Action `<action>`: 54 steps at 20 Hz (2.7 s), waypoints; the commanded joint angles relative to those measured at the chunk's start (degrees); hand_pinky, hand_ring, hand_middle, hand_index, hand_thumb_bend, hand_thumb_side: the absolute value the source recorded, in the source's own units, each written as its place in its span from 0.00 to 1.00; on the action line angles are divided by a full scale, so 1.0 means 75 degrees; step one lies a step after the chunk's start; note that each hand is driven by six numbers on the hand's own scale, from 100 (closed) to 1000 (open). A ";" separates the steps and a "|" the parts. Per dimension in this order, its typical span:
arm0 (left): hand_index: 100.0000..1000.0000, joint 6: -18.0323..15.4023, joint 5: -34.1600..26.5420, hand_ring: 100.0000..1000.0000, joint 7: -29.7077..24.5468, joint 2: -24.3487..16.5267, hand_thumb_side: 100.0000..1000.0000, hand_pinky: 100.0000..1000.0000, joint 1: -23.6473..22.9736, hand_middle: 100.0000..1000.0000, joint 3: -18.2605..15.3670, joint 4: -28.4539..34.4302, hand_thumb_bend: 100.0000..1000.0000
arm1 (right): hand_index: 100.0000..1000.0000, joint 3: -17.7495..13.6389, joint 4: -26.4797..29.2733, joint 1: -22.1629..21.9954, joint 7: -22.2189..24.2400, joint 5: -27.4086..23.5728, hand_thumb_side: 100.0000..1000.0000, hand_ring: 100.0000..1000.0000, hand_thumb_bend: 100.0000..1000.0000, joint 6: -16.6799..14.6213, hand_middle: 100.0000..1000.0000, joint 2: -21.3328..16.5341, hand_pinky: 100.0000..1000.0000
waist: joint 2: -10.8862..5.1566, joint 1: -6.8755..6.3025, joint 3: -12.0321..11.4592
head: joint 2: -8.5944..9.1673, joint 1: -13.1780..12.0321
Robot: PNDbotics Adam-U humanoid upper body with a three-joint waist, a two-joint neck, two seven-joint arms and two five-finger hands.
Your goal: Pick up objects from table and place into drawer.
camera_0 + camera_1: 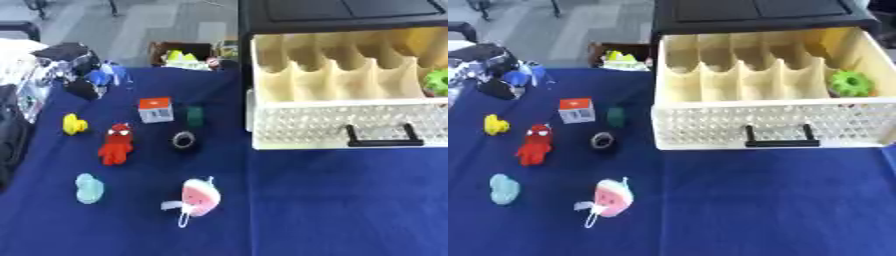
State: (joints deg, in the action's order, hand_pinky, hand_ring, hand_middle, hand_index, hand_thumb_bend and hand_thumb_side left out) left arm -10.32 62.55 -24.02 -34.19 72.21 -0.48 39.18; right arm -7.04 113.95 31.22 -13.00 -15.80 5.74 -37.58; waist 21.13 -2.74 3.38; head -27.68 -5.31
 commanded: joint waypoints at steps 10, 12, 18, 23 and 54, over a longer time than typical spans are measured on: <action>0.40 -0.0313 -0.1884 0.29 -0.0825 -0.0080 0.16 0.04 0.0367 0.24 0.0418 0.1785 0.00 | 0.66 -0.0043 0.0086 0.0053 -0.0035 -0.0002 1.00 0.40 0.00 0.0058 0.28 -0.0148 0.55 | -0.0507 0.0047 -0.0124 | -0.0180 0.0277; 0.39 -0.0349 -0.2140 0.29 -0.0940 -0.0007 0.16 0.04 0.0406 0.24 0.0519 0.2069 0.00 | 0.66 -0.0025 0.0086 0.0056 -0.0025 0.0003 1.00 0.40 0.00 0.0080 0.28 -0.0156 0.55 | -0.0551 0.0048 -0.0129 | -0.0203 0.0284; 0.40 -0.0442 -0.2673 0.29 -0.1222 0.0416 0.16 0.04 0.0555 0.24 0.0896 0.2811 0.00 | 0.67 0.0052 0.0086 0.0170 -0.0008 0.0055 1.00 0.41 0.00 0.0182 0.29 -0.0165 0.55 | -0.0661 0.0062 -0.0118 | -0.0177 0.0508; 0.39 -0.0451 -0.3154 0.29 -0.1328 0.0782 0.16 0.03 0.0687 0.24 0.1170 0.3492 0.00 | 0.68 0.0074 0.0086 0.0324 -0.0283 0.0168 1.00 0.43 0.00 0.0144 0.32 -0.0107 0.57 | -0.0713 0.0043 -0.0098 | -0.0125 0.0658; 0.58 -0.0638 -0.3436 0.43 -0.1160 0.2394 0.23 0.20 0.0892 0.38 0.1637 0.2721 0.00 | 0.68 0.0186 0.0086 0.0683 -0.0521 0.0092 1.00 0.42 0.00 0.0196 0.31 0.0224 0.57 | -0.0662 -0.0280 0.0352 | 0.0013 0.0491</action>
State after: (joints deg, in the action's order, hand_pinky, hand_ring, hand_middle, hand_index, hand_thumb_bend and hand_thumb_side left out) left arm -14.43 37.39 -32.44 -15.75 77.70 11.88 59.35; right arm -5.24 113.95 35.32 -16.96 -14.78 7.07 -35.02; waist 17.19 -5.20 5.95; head -28.08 -1.66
